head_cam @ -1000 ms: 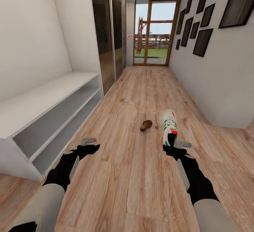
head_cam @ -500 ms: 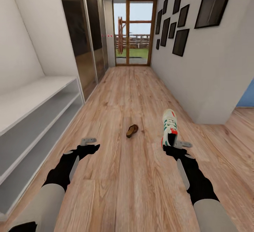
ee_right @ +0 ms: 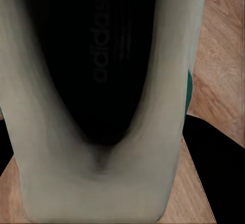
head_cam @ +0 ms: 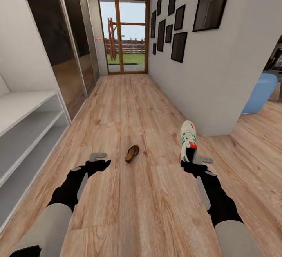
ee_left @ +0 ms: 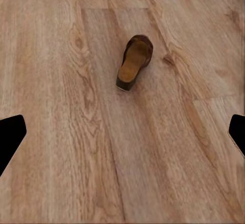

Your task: Pick up the two gym shoes and the two sandals from the corridor floor and place them onto the hallstand (shoe rack) in the corridor, making sure they are on the rack and not on the floor. Arrange them so the two gym shoes are next to each other and the two sandals are next to each other.

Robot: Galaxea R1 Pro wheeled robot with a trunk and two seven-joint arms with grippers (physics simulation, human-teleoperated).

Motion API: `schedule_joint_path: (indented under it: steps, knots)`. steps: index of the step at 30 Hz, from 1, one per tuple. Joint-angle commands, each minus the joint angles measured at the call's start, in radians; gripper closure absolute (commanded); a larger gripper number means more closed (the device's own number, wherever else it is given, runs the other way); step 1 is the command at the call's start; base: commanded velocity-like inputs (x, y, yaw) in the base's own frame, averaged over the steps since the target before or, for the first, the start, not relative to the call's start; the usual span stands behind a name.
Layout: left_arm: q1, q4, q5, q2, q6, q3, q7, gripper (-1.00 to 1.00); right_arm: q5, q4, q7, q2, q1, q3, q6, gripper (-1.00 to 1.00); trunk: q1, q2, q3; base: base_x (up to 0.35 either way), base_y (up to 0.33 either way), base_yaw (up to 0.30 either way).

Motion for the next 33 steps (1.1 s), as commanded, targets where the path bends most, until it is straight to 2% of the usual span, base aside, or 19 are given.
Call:
schedule_joint_path:
  steps: [1,13,23,33]
  knots:
    - [0.000,-0.002,-0.010,-0.001,0.005,0.007,-0.010,-1.00,-0.006,-0.001,-0.005,0.001,-0.001,-0.001,0.005,1.00,0.000,0.000,-0.001,0.346,0.122,-0.300]
    - [0.000,-0.002,-0.010,-0.001,0.005,0.007,-0.010,-1.00,-0.006,-0.001,-0.005,0.001,-0.001,0.000,0.005,1.00,0.000,0.000,-0.001,0.342,0.146,-0.290]
    - [0.000,-0.001,-0.010,-0.001,0.005,0.007,-0.010,-1.00,-0.005,-0.001,-0.005,0.001,-0.001,0.000,0.005,1.00,0.000,0.000,-0.001,0.326,0.179,-0.060]
    - [0.001,-0.001,-0.010,0.000,0.002,0.007,-0.010,-1.00,-0.005,-0.001,-0.005,0.001,-0.001,0.001,0.005,1.00,0.000,0.000,-0.001,0.296,0.198,-0.270]
